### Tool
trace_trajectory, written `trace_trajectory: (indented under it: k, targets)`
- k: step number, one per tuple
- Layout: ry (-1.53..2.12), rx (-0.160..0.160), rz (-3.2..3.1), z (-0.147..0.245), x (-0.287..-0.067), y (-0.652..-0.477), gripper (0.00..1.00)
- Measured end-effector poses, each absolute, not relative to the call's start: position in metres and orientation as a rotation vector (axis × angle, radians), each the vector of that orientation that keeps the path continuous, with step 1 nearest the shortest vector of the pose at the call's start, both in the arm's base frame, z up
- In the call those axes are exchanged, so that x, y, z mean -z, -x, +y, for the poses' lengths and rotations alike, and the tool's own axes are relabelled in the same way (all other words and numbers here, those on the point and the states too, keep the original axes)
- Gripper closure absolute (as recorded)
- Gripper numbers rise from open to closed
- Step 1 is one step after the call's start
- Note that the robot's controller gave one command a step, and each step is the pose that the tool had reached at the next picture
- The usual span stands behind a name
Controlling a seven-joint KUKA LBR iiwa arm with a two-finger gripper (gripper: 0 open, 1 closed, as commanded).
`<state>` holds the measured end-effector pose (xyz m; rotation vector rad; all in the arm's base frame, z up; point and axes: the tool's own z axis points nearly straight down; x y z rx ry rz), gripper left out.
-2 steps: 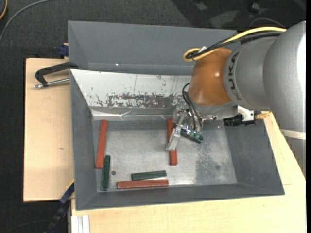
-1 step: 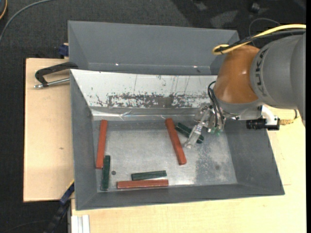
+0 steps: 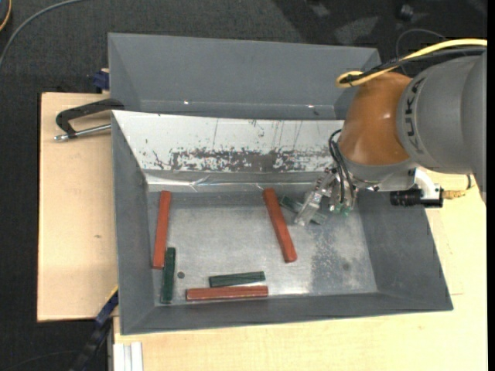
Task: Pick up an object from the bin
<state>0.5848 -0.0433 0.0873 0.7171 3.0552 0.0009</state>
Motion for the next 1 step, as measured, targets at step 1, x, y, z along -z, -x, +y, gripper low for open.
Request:
trace_trajectory:
  k: [1]
  targets:
    - [-0.743, -0.007, 3.040, 0.0017, -0.2553, -0.5288, 1.00]
